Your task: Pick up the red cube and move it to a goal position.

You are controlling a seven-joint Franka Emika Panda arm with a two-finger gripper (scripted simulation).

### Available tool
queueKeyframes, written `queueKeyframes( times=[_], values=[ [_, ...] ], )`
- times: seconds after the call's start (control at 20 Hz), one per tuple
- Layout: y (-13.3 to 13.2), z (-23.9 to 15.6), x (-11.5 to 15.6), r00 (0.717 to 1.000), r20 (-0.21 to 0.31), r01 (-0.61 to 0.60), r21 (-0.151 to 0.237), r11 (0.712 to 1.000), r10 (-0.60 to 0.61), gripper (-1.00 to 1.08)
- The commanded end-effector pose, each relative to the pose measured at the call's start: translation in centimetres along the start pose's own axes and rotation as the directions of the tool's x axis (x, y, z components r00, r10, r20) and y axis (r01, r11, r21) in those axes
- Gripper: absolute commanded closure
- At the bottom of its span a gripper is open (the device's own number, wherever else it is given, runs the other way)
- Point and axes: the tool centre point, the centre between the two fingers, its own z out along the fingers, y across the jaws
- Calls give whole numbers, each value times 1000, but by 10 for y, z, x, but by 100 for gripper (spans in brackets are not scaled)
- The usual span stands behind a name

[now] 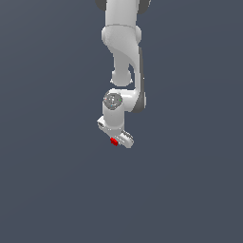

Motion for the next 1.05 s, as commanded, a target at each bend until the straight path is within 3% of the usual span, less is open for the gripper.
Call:
queueKeyframes(
  times=[0.0,1.0],
  values=[
    [0,0,0,1000,0,0,0,1000,0,108],
    [36,-41,-6,1000,0,0,1,1000,0,108]
  ],
)
